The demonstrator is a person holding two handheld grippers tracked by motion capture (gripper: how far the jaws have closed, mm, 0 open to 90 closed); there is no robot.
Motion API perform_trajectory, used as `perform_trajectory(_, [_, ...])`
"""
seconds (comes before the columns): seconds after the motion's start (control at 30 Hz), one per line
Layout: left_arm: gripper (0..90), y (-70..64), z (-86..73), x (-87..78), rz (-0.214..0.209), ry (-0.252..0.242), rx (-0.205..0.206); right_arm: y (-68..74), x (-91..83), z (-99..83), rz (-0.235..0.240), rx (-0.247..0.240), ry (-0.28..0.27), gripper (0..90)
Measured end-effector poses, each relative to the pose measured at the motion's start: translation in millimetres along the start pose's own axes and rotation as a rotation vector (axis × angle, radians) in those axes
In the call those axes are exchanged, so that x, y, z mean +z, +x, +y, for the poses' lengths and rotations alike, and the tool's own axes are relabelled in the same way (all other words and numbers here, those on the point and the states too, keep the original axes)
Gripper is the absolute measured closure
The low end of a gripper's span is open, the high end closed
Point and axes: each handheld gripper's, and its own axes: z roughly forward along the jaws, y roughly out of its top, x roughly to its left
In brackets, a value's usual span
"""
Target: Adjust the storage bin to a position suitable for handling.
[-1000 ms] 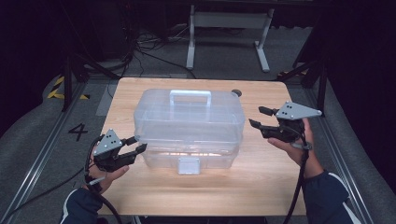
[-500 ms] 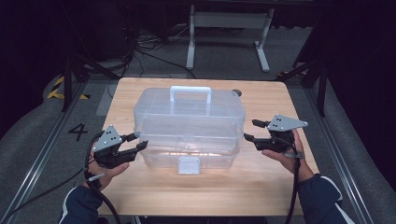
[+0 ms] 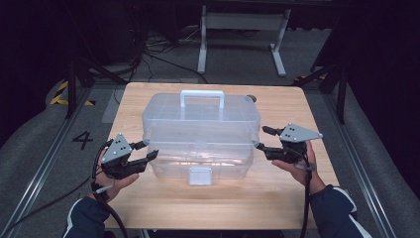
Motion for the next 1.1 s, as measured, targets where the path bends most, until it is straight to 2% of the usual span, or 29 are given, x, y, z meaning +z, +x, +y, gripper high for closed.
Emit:
perform_trajectory(0.1, [49.1,-0.6,-1.5,0.1,0.005,-0.004,0.000,-0.1,-0.4,0.5,-0.012,-0.007,-0.013,43.0])
perform_trajectory(0.4, [47.8,-1.0,-8.0,0.8,0.016,0.035,0.008,2.1,-3.1,6.4,-0.047,-0.001,-0.086,46.6])
perform_trajectory(0.63, [45.5,-0.5,-12.7,-0.5,0.023,0.050,0.005,2.7,-4.1,10.6,-0.069,-0.004,-0.118,49.5])
perform_trajectory(0.9, [42.9,-1.8,-24.3,-4.6,0.031,0.082,-0.017,0.9,-1.4,16.0,-0.091,0.011,-0.151,53.3])
perform_trajectory(1.1, [38.4,-1.3,-32.0,0.0,0.041,0.128,-0.023,-3.7,0.5,23.5,-0.115,0.019,-0.173,55.8])
